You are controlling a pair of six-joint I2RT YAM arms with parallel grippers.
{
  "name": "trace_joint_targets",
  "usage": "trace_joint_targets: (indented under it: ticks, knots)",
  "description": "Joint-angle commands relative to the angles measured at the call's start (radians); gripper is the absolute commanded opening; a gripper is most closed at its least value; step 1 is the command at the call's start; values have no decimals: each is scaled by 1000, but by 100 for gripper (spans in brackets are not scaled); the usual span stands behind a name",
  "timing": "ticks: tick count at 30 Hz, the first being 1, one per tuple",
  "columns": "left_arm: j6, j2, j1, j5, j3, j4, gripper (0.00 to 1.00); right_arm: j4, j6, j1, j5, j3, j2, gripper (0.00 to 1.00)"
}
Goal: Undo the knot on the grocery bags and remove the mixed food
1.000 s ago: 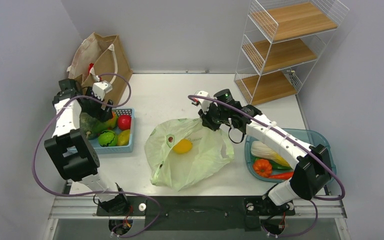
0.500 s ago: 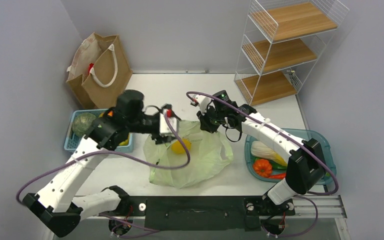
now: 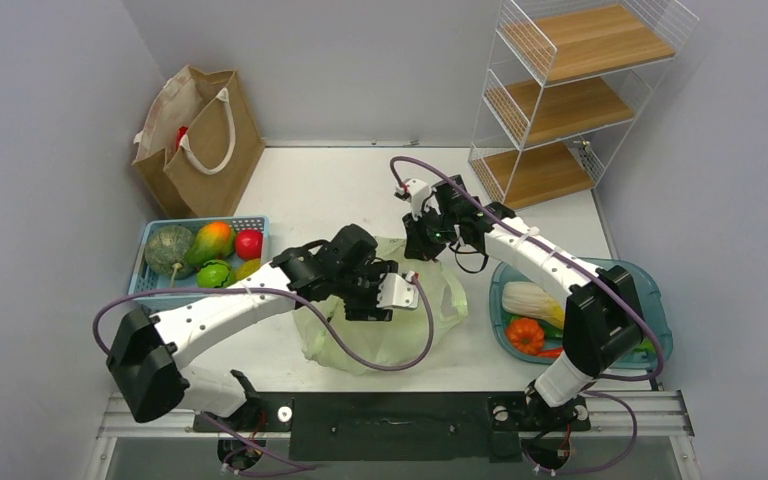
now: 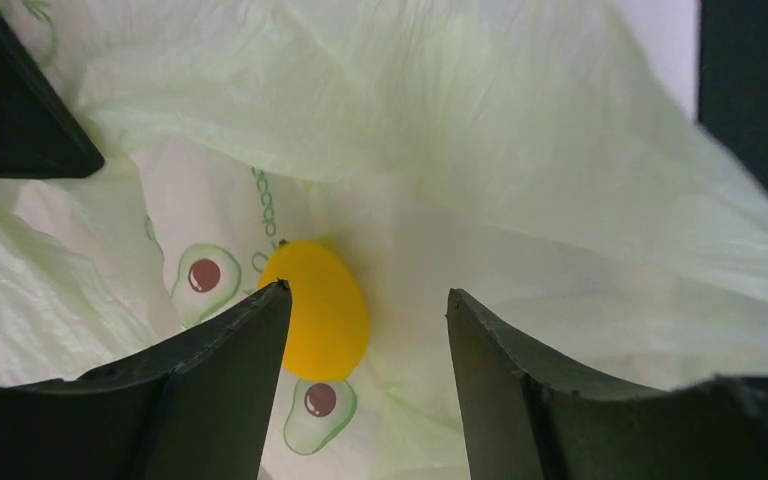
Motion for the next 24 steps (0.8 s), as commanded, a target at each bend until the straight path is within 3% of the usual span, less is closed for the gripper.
trace_joint_targets:
  ticks: [1,5,15,17,20,24]
  knots:
    - [36,66,-3,-179,-41,97,60,52,38,1,-72,8,1,0]
    - [57,132,11,-262,-51,135,74,56,38,2,-78,8,9,0]
    - [81,334,18,-457,-103,289,82,54,59,17,-88,12,21,0]
    - [67,366,20,-476,-116,317,76,54,59,17,-84,11,20,0]
    - [65,376,22,-482,-129,307,56,50,53,17,-76,12,17,0]
    - [42,284,23,-423,-122,287,36,45,46,17,-69,10,14,0]
